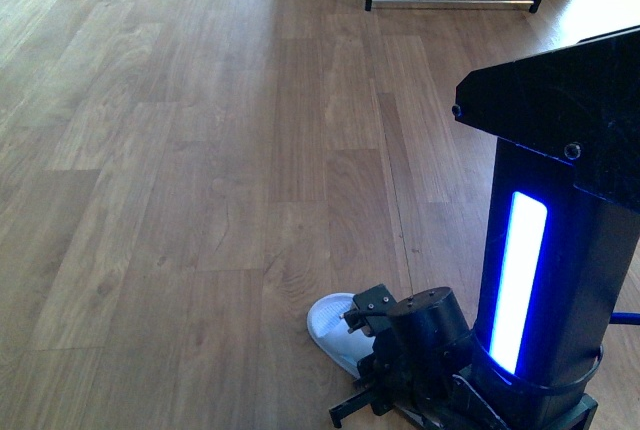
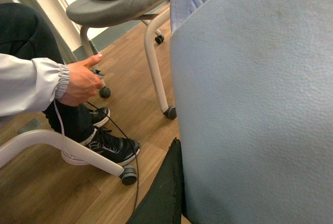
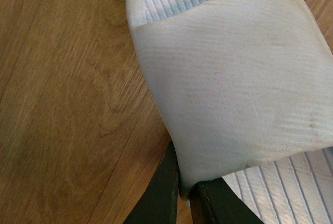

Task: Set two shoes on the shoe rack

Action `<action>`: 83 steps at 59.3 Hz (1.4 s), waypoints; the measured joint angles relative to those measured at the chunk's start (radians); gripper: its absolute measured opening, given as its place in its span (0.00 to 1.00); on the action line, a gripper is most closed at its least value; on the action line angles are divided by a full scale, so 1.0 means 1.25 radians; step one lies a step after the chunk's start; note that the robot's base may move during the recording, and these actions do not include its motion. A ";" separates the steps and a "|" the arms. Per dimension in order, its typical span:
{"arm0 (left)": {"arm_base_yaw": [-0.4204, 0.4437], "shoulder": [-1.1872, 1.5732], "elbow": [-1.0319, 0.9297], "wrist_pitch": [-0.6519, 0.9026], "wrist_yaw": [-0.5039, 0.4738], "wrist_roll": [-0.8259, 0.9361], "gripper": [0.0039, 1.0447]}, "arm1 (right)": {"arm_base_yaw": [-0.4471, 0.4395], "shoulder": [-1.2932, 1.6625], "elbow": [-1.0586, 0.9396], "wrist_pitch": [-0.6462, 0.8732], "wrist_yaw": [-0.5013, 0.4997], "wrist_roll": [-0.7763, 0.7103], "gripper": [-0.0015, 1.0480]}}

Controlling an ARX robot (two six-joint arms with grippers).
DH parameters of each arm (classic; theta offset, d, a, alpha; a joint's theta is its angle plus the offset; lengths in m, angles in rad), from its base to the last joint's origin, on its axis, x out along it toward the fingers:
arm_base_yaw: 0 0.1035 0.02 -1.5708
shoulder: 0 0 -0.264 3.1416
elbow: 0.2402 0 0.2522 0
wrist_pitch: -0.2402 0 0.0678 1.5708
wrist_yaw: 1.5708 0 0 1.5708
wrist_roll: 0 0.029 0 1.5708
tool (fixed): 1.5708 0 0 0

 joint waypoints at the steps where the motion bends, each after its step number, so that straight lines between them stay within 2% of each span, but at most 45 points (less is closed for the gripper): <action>1: 0.000 0.000 0.000 0.000 0.000 0.000 0.02 | 0.000 -0.002 -0.001 0.000 0.003 0.000 0.02; 9: 0.000 0.000 0.000 0.000 0.000 0.000 0.02 | 0.001 -0.006 -0.014 0.045 0.042 -0.023 0.02; 16: 0.000 0.000 0.000 0.000 0.000 0.000 0.02 | 0.000 0.008 -0.020 0.186 0.083 -0.103 0.02; 18: 0.000 0.000 0.000 0.000 0.000 0.000 0.02 | -0.005 0.003 -0.030 0.194 0.075 -0.123 0.02; 24: 0.000 0.000 0.000 0.000 0.000 0.000 0.02 | -0.081 -0.161 -0.163 0.053 -0.029 -0.206 0.02; 27: 0.000 0.000 0.000 0.000 0.000 0.000 0.02 | -0.135 -0.321 -0.270 0.012 -0.036 -0.238 0.02; 29: 0.000 0.000 0.000 0.000 0.000 0.000 0.02 | -0.185 -0.491 -0.341 0.005 -0.012 -0.271 0.02; 32: 0.000 0.000 0.000 0.000 0.000 0.000 0.02 | -0.220 -0.687 -0.397 -0.003 -0.009 -0.288 0.02; 45: 0.001 0.000 0.000 0.000 -0.001 0.000 0.02 | -0.218 -1.103 -0.546 -0.103 -0.026 -0.347 0.02; 58: 0.000 0.000 0.000 0.000 0.000 0.000 0.02 | -0.231 -1.500 -0.642 -0.235 0.052 -0.378 0.02; 83: 0.000 0.000 0.000 0.000 0.000 0.000 0.02 | -0.231 -1.539 -0.650 -0.241 0.056 -0.378 0.02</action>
